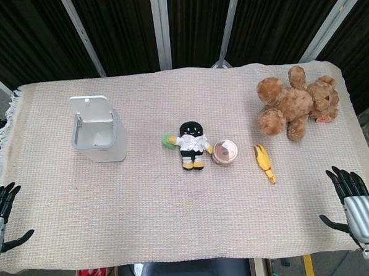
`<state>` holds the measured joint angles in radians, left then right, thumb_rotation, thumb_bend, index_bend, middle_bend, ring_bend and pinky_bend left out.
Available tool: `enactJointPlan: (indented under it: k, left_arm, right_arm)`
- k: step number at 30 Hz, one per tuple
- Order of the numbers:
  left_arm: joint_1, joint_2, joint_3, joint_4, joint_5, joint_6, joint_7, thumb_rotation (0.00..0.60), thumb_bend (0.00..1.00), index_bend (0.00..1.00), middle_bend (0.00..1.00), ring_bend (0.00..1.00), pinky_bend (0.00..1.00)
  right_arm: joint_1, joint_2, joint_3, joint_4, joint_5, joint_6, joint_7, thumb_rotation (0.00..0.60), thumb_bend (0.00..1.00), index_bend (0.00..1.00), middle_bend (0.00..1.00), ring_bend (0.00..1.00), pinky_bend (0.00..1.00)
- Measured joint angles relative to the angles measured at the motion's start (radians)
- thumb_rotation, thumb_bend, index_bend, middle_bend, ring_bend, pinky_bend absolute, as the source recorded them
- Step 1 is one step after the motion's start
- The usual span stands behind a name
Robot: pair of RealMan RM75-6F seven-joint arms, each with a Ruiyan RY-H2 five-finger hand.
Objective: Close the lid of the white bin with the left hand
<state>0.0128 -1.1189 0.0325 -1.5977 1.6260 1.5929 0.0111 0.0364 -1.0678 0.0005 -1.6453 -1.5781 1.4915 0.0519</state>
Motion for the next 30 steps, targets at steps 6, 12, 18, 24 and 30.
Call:
enactJointPlan:
  k: [6, 12, 18, 24, 30]
  left_arm:
    - [-0.001, 0.0, 0.0, -0.002, -0.001, -0.002, 0.003, 0.6, 0.11, 0.0, 0.0, 0.0, 0.0]
    - [0.002, 0.002, 0.001, -0.002, 0.002, 0.003, -0.003, 0.6, 0.11, 0.0, 0.0, 0.0, 0.0]
    - [0.004, 0.003, -0.001, 0.0, 0.0, 0.009, -0.006, 0.6, 0.11, 0.0, 0.0, 0.0, 0.0]
    - [0.006, 0.008, -0.002, -0.001, 0.001, 0.015, -0.007, 0.6, 0.11, 0.0, 0.0, 0.0, 0.0]
    - [0.0, 0.025, -0.025, -0.026, 0.007, 0.043, 0.012, 0.6, 0.12, 0.0, 0.0, 0.01, 0.17]
  right_arm:
    - [-0.002, -0.001, 0.001, 0.002, -0.002, 0.006, 0.003, 0.6, 0.19, 0.0, 0.0, 0.0, 0.0]
    - [-0.003, -0.001, 0.002, 0.002, -0.002, 0.007, 0.005, 0.6, 0.19, 0.0, 0.0, 0.0, 0.0]
    - [-0.001, -0.001, 0.004, -0.001, 0.0, 0.004, 0.005, 0.6, 0.19, 0.0, 0.0, 0.0, 0.0]
    - [0.001, 0.0, 0.005, -0.007, 0.009, -0.003, 0.014, 0.6, 0.19, 0.0, 0.0, 0.0, 0.0]
    - [0.0, 0.002, 0.007, -0.015, 0.015, -0.004, 0.01, 0.6, 0.19, 0.0, 0.0, 0.0, 0.0]
